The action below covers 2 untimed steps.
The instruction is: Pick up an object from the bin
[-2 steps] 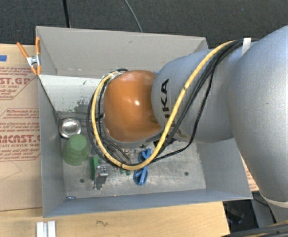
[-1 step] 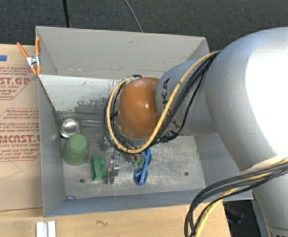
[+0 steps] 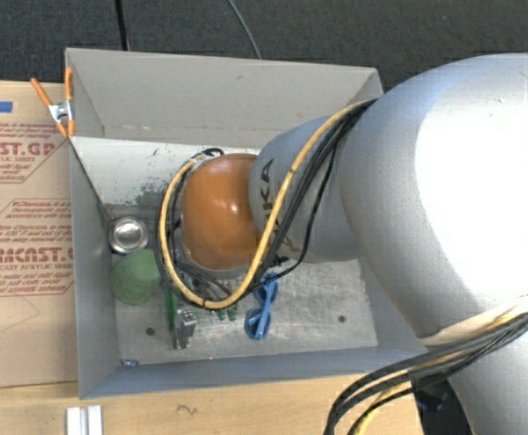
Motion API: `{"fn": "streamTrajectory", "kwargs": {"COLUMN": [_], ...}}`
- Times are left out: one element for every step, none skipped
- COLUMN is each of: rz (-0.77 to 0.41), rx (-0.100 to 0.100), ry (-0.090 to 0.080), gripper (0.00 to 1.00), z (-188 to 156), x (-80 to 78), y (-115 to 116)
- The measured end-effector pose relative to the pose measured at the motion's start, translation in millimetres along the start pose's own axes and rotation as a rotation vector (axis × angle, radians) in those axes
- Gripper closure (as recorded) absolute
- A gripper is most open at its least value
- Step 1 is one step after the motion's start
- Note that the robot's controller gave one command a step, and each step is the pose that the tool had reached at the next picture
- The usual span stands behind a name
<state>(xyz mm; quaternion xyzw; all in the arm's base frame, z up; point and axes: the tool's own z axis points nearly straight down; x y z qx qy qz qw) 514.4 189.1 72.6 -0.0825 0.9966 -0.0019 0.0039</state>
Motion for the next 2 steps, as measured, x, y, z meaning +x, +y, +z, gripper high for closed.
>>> {"fn": "streamTrajectory", "kwargs": {"rz": [0.002,-0.290], "rx": [-0.002,-0.005], "ry": [0.004,-0.001], "gripper": [1.00,1.00], "z": [-1.1,-128.4], "x": [0.4,-1.5], "y": [-0.1,-39.4]}}
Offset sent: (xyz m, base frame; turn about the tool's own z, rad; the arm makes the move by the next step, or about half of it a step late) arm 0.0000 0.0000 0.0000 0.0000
